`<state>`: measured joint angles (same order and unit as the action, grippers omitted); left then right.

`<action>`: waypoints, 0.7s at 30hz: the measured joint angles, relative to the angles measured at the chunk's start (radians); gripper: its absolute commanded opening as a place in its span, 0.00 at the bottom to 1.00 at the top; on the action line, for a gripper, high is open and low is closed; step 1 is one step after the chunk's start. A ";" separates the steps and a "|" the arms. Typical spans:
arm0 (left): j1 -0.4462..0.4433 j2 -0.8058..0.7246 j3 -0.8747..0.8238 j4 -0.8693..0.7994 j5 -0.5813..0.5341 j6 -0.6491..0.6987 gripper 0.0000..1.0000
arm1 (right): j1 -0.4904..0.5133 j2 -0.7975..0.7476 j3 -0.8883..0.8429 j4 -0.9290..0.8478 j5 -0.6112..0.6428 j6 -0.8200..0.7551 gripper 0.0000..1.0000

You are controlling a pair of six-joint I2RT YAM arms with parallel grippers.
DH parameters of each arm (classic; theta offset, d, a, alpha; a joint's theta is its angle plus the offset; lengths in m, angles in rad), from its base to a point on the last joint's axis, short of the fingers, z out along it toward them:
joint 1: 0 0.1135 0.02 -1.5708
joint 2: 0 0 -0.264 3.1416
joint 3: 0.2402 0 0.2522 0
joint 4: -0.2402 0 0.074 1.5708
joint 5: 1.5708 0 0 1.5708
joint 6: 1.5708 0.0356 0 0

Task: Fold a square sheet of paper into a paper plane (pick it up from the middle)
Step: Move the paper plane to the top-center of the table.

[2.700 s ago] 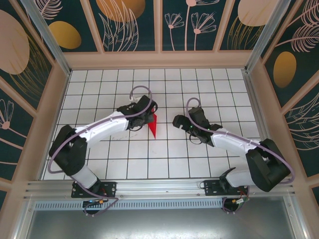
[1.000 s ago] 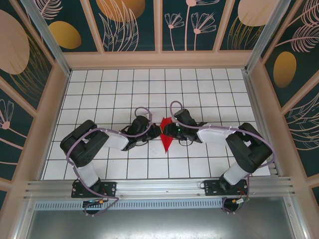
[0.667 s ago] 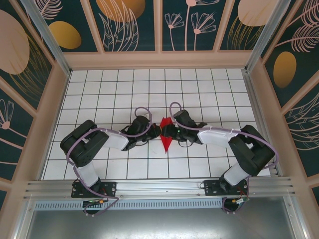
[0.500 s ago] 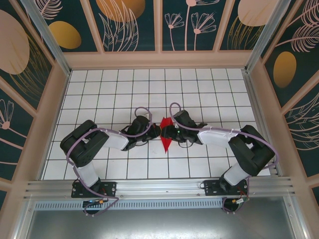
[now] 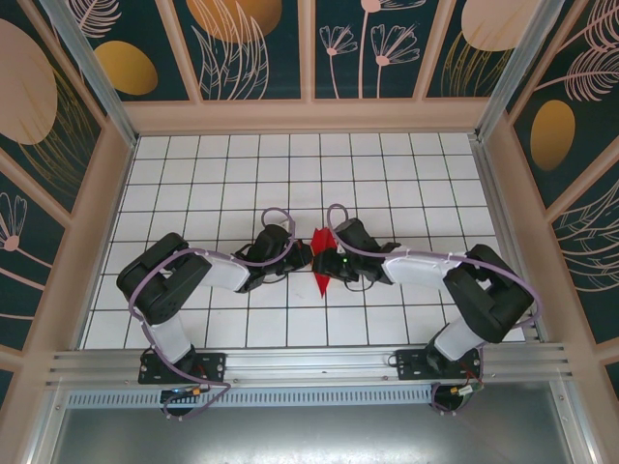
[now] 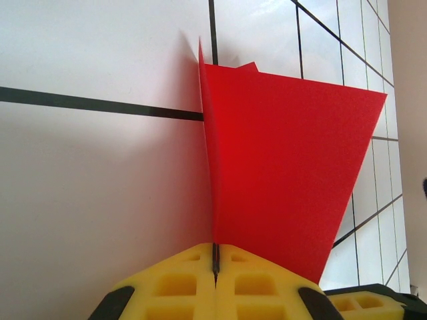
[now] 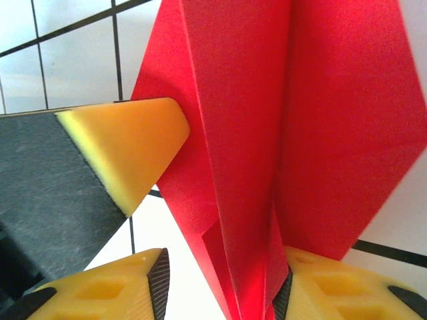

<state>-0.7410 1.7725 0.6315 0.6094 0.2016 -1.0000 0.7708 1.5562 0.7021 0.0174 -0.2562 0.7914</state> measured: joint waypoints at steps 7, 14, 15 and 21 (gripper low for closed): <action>0.000 0.000 0.000 0.000 0.000 0.000 0.00 | 0.008 0.063 0.044 -0.031 0.049 -0.002 0.34; 0.000 -0.006 0.000 -0.012 -0.001 0.008 0.26 | 0.015 0.096 0.081 -0.080 0.099 -0.004 0.20; 0.000 -0.013 0.000 -0.027 -0.004 0.011 0.33 | 0.017 0.097 0.087 -0.090 0.108 -0.004 0.19; 0.002 -0.132 0.007 -0.159 -0.077 0.035 0.72 | 0.023 0.097 0.131 -0.176 0.184 -0.023 0.13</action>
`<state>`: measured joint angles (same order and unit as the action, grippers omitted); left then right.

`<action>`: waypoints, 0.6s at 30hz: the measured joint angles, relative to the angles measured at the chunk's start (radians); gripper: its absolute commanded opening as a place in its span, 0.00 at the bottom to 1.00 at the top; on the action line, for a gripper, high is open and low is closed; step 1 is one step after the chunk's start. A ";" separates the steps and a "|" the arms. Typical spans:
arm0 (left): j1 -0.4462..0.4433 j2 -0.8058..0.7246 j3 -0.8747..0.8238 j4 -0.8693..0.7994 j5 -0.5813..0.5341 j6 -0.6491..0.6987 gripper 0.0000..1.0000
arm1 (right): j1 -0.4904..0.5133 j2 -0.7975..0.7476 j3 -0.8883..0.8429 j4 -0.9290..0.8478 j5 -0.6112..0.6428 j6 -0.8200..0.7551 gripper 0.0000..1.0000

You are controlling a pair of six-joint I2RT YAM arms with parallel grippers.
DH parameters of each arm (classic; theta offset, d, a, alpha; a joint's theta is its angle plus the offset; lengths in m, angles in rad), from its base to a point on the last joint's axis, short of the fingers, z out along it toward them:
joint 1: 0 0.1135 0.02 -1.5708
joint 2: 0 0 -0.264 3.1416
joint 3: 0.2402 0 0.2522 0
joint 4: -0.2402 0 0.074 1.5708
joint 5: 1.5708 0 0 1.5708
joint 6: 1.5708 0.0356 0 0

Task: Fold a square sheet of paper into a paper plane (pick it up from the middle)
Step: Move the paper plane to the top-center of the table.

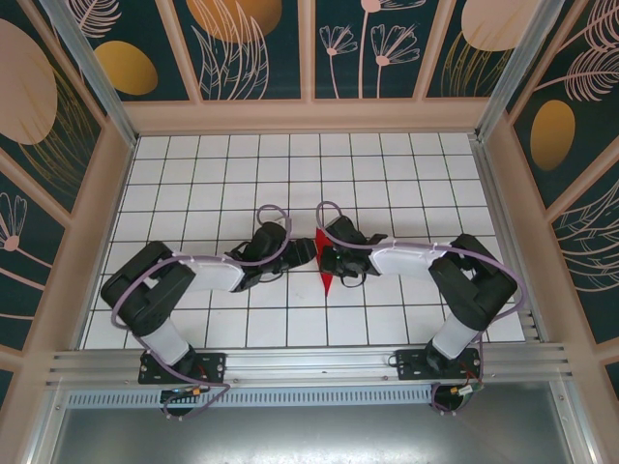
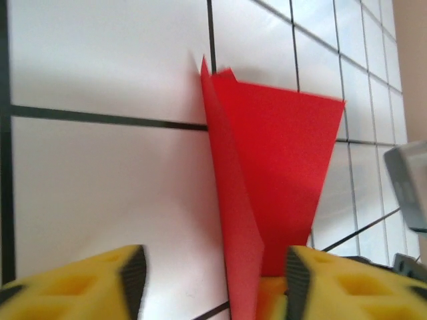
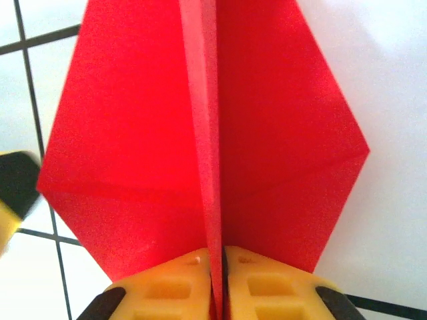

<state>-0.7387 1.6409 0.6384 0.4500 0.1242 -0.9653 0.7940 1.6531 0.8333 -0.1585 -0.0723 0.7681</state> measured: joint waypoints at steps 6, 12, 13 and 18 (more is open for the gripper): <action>0.032 -0.109 0.006 -0.114 -0.101 0.005 0.85 | 0.000 0.002 0.050 -0.068 0.061 -0.013 0.16; 0.066 -0.143 -0.002 -0.180 -0.153 -0.001 0.99 | 0.000 0.042 0.072 -0.097 0.082 -0.026 0.18; 0.070 -0.146 -0.005 -0.188 -0.161 -0.002 0.99 | 0.000 0.050 0.076 -0.105 0.084 -0.027 0.19; 0.082 -0.156 -0.014 -0.222 -0.183 -0.002 0.98 | 0.005 0.076 0.108 -0.124 0.098 -0.029 0.18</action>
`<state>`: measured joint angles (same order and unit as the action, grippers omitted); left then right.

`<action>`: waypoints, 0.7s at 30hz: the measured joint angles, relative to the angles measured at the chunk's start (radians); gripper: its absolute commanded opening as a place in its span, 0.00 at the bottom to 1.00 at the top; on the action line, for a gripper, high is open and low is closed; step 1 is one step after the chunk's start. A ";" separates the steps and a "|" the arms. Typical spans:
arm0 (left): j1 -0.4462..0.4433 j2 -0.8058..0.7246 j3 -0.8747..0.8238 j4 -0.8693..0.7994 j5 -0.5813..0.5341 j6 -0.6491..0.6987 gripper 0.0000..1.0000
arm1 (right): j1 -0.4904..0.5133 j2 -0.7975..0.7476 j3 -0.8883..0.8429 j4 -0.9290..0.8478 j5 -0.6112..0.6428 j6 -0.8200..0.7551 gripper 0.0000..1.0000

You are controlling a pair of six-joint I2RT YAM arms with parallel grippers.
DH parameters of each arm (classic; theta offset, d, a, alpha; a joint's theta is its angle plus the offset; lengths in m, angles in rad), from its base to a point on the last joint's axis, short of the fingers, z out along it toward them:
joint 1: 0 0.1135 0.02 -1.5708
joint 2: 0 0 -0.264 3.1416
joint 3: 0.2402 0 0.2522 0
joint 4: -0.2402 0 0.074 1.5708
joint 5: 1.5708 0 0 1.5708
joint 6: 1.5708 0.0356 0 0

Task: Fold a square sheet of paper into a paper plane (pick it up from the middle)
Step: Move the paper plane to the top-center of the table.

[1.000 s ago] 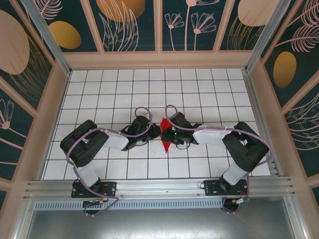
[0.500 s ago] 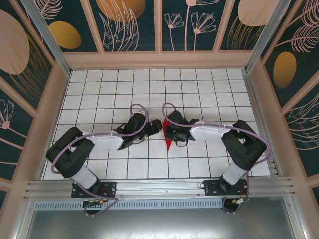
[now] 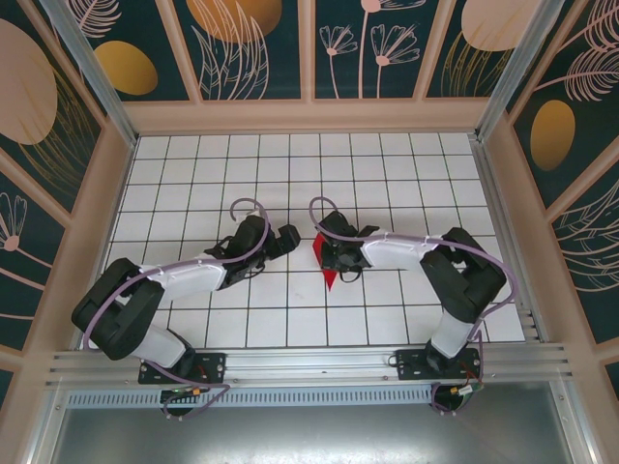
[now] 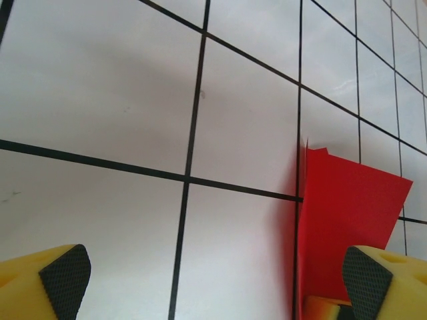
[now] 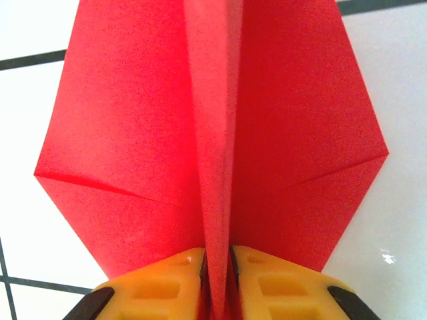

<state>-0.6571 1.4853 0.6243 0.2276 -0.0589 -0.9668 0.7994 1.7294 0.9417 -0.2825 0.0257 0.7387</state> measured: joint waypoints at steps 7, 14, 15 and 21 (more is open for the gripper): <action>0.011 0.000 0.000 -0.026 -0.007 0.000 0.99 | 0.017 0.027 0.031 -0.024 0.035 0.003 0.11; 0.033 -0.032 0.000 -0.064 -0.027 0.000 0.98 | 0.021 0.062 0.092 -0.064 0.060 -0.006 0.08; 0.036 -0.039 0.000 -0.072 -0.031 0.001 0.99 | 0.018 0.076 0.114 -0.073 0.064 -0.018 0.08; 0.058 -0.103 -0.017 -0.111 -0.062 0.004 0.99 | -0.043 0.170 0.312 -0.084 0.079 -0.118 0.08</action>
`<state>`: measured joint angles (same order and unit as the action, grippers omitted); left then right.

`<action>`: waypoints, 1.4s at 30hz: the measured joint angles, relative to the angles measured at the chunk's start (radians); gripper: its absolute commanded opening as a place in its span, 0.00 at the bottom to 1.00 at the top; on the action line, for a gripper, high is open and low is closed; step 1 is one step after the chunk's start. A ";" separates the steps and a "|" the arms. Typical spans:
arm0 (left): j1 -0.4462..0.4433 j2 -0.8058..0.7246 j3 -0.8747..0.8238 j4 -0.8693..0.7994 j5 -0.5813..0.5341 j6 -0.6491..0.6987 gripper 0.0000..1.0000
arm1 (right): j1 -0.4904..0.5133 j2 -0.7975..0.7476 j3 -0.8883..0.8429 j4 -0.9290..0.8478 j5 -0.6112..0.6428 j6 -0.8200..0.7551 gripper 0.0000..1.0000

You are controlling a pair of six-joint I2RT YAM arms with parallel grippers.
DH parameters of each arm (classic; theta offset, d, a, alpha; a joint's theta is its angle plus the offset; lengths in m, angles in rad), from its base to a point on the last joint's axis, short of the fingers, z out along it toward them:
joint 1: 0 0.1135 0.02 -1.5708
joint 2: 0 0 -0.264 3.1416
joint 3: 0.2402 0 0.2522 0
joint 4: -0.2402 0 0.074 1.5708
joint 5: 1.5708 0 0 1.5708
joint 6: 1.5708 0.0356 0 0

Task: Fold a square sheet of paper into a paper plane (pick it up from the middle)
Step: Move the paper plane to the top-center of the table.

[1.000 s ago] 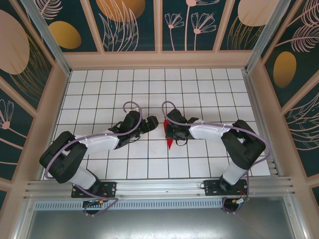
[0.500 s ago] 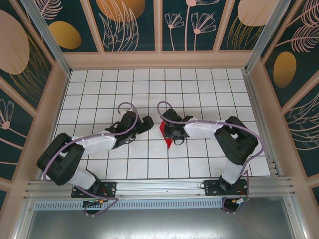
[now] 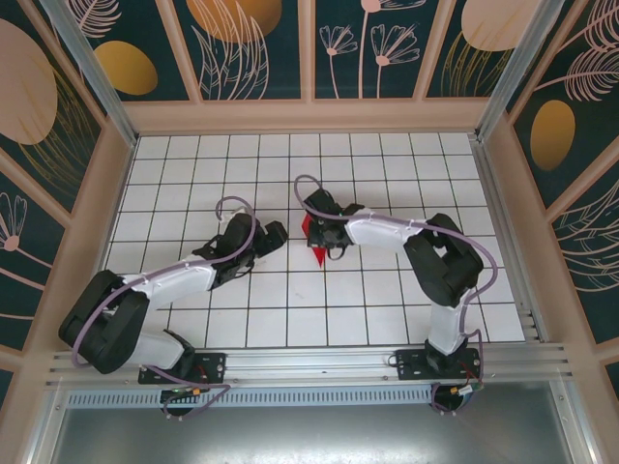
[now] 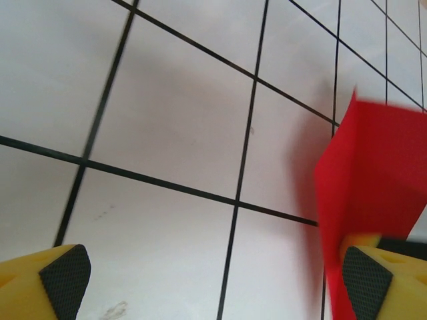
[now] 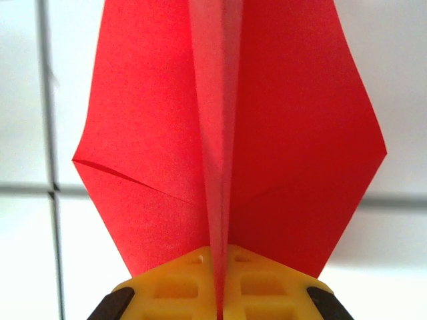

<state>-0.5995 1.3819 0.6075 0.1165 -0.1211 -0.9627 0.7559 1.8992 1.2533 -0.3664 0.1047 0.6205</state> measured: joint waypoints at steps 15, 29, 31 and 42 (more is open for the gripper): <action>0.010 -0.042 -0.030 -0.027 -0.017 0.001 0.99 | -0.114 0.264 0.287 0.007 -0.010 -0.242 0.09; 0.010 -0.009 -0.030 -0.023 -0.002 0.001 0.98 | -0.115 0.290 0.314 0.004 -0.003 -0.208 0.20; 0.010 -0.008 -0.030 -0.024 0.001 0.000 0.98 | -0.115 0.290 0.314 0.004 -0.002 -0.195 0.20; 0.011 -0.008 0.008 -0.068 -0.024 0.027 0.98 | -0.113 0.287 0.345 -0.036 0.008 -0.150 0.39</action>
<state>-0.5884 1.3743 0.6151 0.0483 -0.1455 -0.9360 0.6430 2.1864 1.5982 -0.4026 0.1123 0.4709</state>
